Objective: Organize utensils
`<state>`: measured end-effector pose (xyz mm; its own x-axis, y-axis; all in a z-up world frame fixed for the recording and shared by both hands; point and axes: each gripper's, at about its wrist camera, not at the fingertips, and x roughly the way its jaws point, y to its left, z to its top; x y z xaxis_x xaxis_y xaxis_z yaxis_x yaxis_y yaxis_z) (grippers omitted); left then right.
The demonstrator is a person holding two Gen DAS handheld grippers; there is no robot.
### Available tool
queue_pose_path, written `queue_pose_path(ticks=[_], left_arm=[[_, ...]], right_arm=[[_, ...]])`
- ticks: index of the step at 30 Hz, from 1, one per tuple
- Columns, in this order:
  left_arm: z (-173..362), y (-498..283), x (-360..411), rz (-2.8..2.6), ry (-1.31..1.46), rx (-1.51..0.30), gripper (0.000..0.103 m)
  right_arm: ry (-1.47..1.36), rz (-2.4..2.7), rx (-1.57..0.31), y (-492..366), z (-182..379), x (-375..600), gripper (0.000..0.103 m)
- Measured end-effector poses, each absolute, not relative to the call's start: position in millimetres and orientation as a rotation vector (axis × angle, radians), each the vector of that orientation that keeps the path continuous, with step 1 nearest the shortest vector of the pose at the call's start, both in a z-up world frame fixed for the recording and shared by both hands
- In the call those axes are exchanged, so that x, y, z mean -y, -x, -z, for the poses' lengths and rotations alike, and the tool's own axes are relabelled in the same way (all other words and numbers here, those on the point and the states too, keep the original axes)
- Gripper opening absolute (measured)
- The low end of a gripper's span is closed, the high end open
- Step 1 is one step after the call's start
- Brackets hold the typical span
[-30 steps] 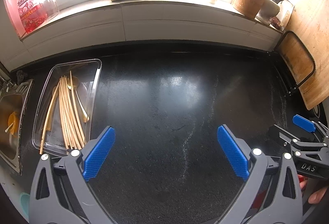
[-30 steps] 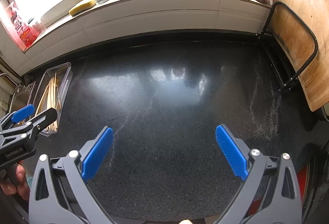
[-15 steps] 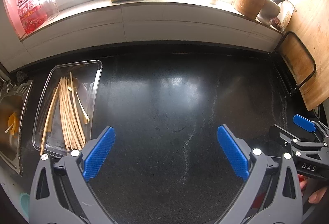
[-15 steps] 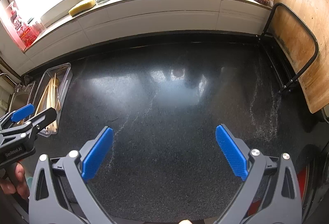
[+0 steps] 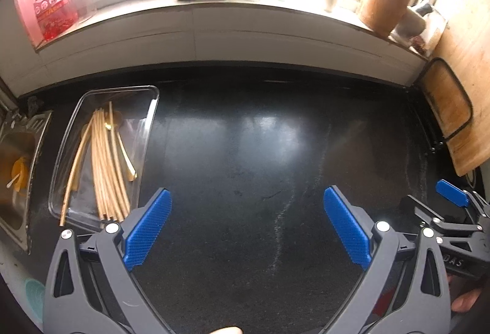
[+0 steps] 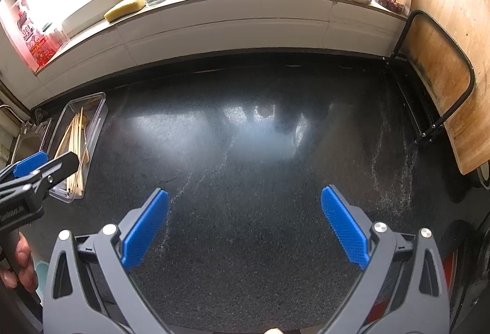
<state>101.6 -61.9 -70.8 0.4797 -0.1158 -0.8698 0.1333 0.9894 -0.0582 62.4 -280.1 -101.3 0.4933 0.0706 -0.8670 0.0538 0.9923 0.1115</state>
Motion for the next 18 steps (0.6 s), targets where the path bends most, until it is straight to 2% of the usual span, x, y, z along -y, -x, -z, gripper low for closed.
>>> queue_pose_path(ticks=[18], left_arm=[[56.7,-87.8,76.5,0.147,-0.092,-0.971,0.097]], right_arm=[[-0.116,0.002,-1.056,-59.9,102.4,277.9,0.097]])
